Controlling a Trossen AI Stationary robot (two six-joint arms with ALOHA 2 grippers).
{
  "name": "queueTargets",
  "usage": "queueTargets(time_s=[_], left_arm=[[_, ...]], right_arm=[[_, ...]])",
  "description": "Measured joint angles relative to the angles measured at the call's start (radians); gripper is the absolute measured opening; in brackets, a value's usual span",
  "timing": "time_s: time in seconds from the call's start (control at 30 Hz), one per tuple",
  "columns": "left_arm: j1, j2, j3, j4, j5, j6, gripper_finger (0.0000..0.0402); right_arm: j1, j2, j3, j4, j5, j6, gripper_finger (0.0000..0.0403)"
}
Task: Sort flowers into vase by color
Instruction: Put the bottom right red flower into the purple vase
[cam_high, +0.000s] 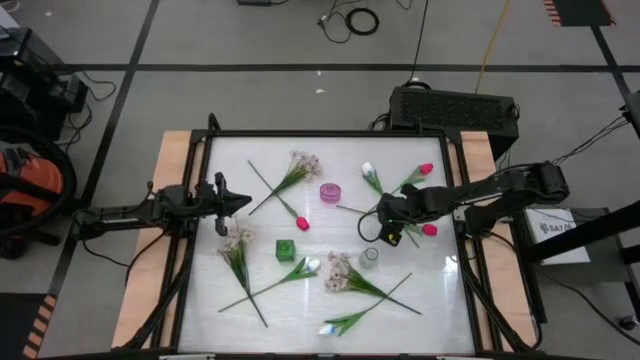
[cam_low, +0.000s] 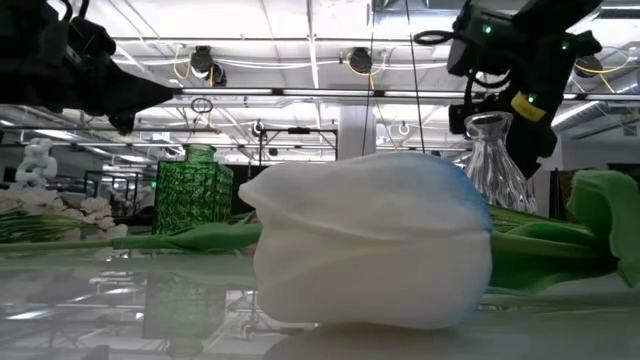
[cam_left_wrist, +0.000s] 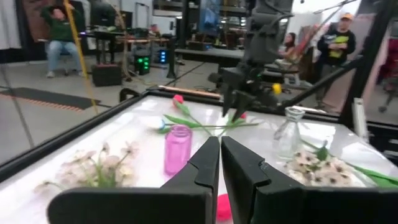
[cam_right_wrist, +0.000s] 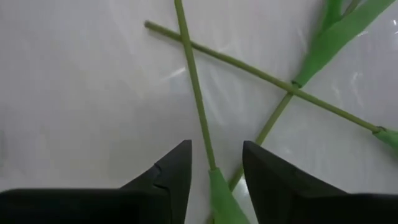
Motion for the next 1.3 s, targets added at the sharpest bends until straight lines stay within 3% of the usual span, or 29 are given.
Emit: queueTargets(time_s=[0.5,0.6,0.8,1.1,1.3], left_arm=[[0.0,0.0,0.0,0.017,0.015,-0.017,0.0027],[0.0,0.0,0.0,0.018,0.015,-0.017,0.0027],[0.0,0.0,0.001,0.019,0.016,-0.023,0.0027],[0.0,0.003,0.031,0.018,0.018,-0.067,0.0027],[-0.001,0.058,0.087,0.023,0.024,-0.104,0.0027]], right_arm=[[-0.059,0.161,0.006,0.035,-0.06,-0.125,0.0147],[-0.065,0.162,0.005,0.038,-0.078,-0.135,0.0119],[-0.06,0.156,0.022,0.005,-0.098,-0.14,0.0015],[-0.007,0.157,0.228,-0.287,-0.101,-0.103,0.0004],[0.044,0.157,0.425,-0.373,-0.101,-0.075,0.0005]])
